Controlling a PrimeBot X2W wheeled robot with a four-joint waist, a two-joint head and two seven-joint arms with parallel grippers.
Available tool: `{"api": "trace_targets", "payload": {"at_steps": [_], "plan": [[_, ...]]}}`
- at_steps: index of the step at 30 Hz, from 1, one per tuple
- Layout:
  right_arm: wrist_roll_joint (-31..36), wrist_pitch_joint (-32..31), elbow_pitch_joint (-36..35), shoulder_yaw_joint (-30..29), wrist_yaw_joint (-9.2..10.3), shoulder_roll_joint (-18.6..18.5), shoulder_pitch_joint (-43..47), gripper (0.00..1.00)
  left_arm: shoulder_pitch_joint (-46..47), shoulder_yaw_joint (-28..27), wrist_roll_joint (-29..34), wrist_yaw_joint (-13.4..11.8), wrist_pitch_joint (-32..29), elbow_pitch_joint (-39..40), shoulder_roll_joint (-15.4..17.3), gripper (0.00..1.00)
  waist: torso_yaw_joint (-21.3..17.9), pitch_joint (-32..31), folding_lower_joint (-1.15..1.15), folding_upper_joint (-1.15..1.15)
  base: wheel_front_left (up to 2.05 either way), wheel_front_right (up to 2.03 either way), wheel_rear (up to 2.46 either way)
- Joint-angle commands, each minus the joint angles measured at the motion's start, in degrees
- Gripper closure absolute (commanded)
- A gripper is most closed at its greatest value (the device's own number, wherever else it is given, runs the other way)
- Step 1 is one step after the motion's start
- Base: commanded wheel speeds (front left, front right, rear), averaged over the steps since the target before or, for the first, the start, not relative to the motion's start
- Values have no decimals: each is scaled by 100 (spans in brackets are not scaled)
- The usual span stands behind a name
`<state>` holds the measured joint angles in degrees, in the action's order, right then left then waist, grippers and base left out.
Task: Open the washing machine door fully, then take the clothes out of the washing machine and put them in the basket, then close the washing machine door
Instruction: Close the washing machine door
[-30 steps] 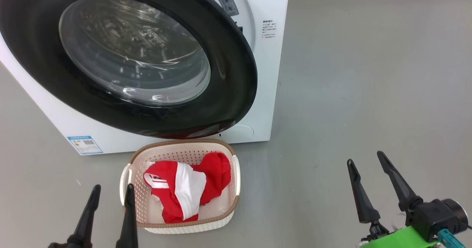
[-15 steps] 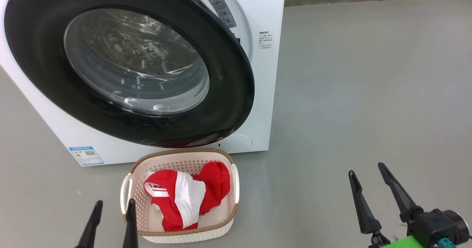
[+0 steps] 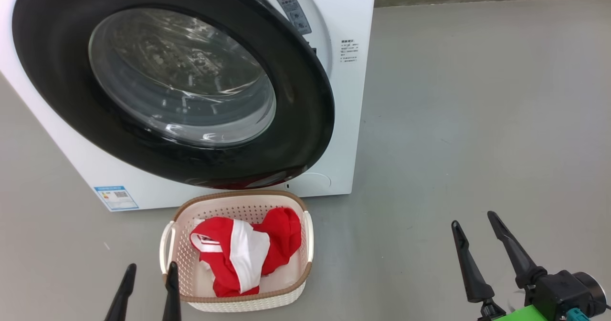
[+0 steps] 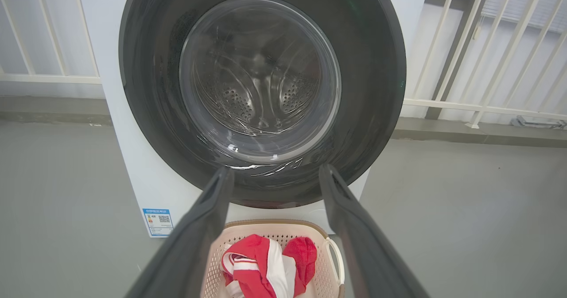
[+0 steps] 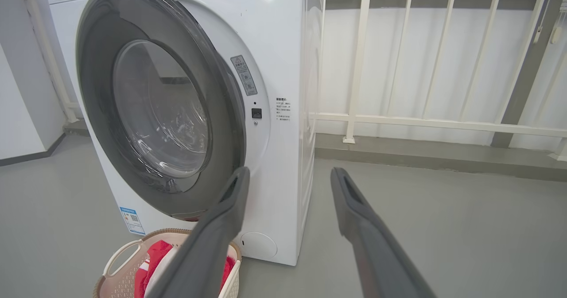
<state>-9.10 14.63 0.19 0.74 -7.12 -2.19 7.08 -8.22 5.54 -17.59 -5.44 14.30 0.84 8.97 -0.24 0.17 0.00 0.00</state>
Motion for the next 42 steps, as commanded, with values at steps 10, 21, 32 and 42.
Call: {"api": "trace_targets", "payload": {"at_steps": [10,21,32,42], "plan": [[-13,25,202,481,-36,-68,-597,100,372,76,96,171,70,274,-199,0,561,226,0,0,0,0,0],[280,-85,665,595,-36,-68,-1694,100,769,466,149,308,69,491,-321,0,1311,739,0,0,0,0,0],[363,-36,1548,743,-36,-246,-2924,100,1173,686,135,525,70,527,-429,0,1829,1129,0,0,0,0,0],[216,27,2478,840,-36,-455,-3969,100,1319,675,126,632,70,474,-487,0,1992,1438,0,0,0,0,0]]}}
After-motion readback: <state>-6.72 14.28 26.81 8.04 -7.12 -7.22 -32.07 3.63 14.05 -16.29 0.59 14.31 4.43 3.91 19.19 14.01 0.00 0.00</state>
